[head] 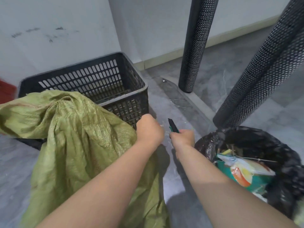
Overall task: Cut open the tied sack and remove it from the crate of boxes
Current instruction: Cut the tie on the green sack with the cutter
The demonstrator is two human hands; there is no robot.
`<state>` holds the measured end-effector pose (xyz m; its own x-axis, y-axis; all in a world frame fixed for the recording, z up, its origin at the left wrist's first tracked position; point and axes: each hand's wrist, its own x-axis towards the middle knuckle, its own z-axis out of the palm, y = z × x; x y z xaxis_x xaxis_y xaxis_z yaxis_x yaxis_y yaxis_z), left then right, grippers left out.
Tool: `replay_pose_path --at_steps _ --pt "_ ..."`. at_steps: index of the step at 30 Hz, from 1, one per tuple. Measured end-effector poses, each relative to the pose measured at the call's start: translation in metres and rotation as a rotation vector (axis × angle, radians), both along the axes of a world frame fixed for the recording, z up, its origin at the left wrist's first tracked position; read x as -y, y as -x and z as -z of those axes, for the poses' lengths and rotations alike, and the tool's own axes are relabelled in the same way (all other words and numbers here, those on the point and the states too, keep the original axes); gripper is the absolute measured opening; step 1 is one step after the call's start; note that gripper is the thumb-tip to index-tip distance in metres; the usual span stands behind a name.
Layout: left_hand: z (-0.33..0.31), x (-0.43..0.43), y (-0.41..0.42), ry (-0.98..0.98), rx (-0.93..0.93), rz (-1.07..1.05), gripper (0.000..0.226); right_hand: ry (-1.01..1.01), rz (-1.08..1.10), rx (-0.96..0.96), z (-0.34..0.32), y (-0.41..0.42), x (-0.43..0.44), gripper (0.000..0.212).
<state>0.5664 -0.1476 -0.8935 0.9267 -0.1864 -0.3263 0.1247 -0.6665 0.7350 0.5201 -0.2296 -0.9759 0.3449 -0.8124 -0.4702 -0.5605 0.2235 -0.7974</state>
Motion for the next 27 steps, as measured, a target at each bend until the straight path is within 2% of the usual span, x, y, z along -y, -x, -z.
replay_pose_path --at_steps 2,4,7,10,13,16,19,23,27 --pt "0.002 0.003 0.005 -0.216 0.095 0.179 0.015 -0.015 -0.003 -0.019 0.021 0.002 0.001 0.006" --pt "0.006 0.007 0.007 -0.342 0.113 0.303 0.018 -0.025 -0.015 -0.054 0.04 0.003 -0.001 0.013" --pt "0.019 0.011 0.006 -0.46 0.099 0.418 0.021 -0.016 -0.093 -0.143 0.071 0.005 -0.007 0.03" --pt "0.029 0.011 0.01 -0.537 0.103 0.504 0.021 -0.017 -0.128 -0.238 0.099 0.01 -0.012 0.033" --pt "0.034 0.011 0.011 -0.578 0.102 0.566 0.011 -0.013 -0.118 -0.368 0.116 0.012 -0.018 0.029" --pt "0.036 0.009 0.009 -0.588 0.112 0.578 0.01 0.082 -0.247 -0.503 0.132 0.015 -0.021 0.04" --pt "0.04 0.006 0.006 -0.571 0.108 0.557 0.009 0.132 -0.39 -0.541 0.135 0.023 -0.023 0.038" --pt "0.043 0.001 0.003 -0.561 0.112 0.552 0.01 0.28 -0.307 -0.618 0.138 0.024 -0.031 0.038" --pt "0.044 -0.001 0.001 -0.554 0.103 0.546 0.025 0.236 -0.307 -0.607 0.131 0.025 -0.03 0.036"
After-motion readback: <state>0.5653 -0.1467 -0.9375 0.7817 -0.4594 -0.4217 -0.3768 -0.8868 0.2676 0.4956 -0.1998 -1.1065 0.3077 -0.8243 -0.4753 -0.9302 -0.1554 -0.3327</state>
